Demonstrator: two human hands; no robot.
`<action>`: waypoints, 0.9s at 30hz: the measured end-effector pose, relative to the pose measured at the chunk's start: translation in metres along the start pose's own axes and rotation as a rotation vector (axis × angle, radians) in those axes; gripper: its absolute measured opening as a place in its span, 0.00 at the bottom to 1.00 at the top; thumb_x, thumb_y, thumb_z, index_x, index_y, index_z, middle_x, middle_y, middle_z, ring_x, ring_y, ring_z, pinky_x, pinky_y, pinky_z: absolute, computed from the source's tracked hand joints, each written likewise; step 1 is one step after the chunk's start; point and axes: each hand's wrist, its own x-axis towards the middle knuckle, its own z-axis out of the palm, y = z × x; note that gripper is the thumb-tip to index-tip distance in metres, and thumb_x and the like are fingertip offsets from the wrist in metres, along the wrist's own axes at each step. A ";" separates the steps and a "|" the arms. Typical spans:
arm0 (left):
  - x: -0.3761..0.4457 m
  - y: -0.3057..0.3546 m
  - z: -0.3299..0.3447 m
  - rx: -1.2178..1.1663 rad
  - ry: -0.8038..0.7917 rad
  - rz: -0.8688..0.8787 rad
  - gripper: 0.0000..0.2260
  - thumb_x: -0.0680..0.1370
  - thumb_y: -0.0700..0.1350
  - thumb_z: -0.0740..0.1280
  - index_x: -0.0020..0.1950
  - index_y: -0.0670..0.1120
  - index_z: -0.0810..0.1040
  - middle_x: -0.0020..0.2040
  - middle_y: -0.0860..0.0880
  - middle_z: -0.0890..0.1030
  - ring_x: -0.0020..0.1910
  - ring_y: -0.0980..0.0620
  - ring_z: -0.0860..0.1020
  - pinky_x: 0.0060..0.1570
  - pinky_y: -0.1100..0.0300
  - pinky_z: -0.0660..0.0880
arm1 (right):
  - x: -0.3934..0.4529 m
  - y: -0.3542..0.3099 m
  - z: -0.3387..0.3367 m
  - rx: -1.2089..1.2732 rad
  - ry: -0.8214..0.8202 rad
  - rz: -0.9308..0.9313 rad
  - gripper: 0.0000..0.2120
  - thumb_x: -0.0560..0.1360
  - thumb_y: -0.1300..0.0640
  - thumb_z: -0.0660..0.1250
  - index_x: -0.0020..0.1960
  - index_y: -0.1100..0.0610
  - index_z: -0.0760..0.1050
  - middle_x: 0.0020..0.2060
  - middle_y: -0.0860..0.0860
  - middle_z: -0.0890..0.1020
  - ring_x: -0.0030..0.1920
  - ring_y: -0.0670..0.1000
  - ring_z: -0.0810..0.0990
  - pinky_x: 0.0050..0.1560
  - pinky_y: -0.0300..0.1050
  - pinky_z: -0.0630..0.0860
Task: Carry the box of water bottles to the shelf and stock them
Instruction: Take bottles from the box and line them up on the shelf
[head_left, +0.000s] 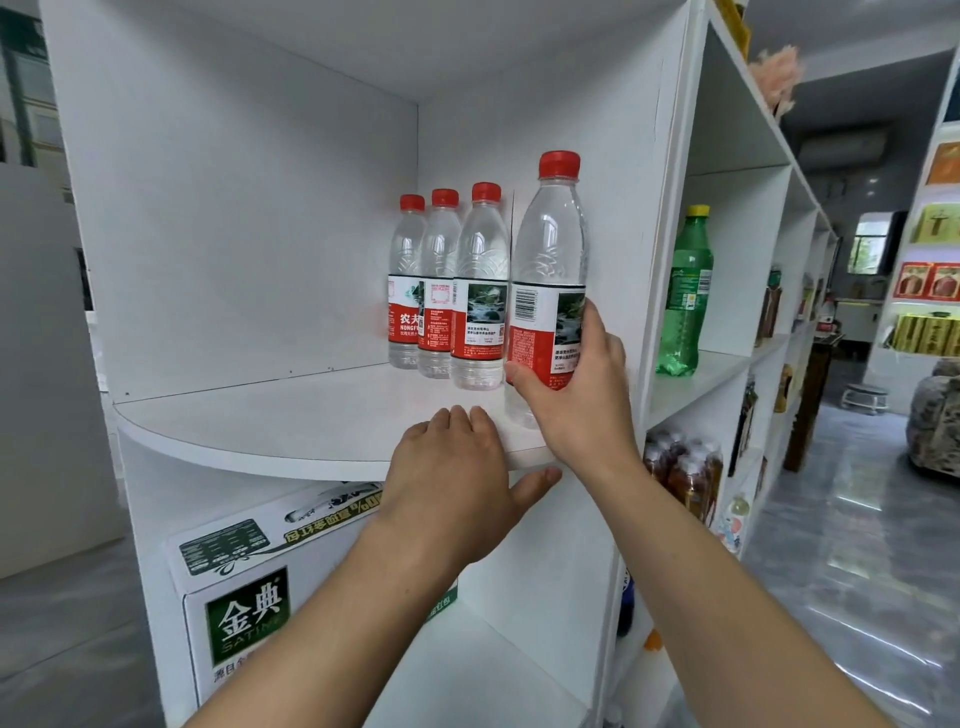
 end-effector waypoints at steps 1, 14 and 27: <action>-0.001 0.000 0.000 -0.005 0.001 -0.004 0.34 0.75 0.72 0.48 0.60 0.44 0.71 0.58 0.46 0.78 0.59 0.46 0.75 0.57 0.52 0.71 | 0.003 0.002 0.001 -0.026 0.018 0.012 0.42 0.73 0.52 0.76 0.80 0.51 0.55 0.69 0.52 0.69 0.68 0.51 0.72 0.65 0.42 0.70; -0.002 0.001 0.001 0.009 -0.008 -0.017 0.36 0.75 0.72 0.45 0.63 0.44 0.69 0.58 0.46 0.77 0.59 0.46 0.75 0.58 0.52 0.70 | 0.031 0.002 0.012 -0.323 0.048 0.054 0.32 0.73 0.49 0.75 0.72 0.56 0.67 0.60 0.57 0.74 0.60 0.58 0.78 0.58 0.48 0.75; 0.000 0.000 0.005 0.009 0.037 0.011 0.38 0.75 0.73 0.44 0.67 0.44 0.68 0.58 0.46 0.78 0.59 0.46 0.75 0.58 0.52 0.70 | 0.049 -0.003 0.030 -0.436 0.044 0.032 0.29 0.69 0.48 0.79 0.62 0.61 0.74 0.58 0.57 0.83 0.59 0.59 0.81 0.54 0.49 0.77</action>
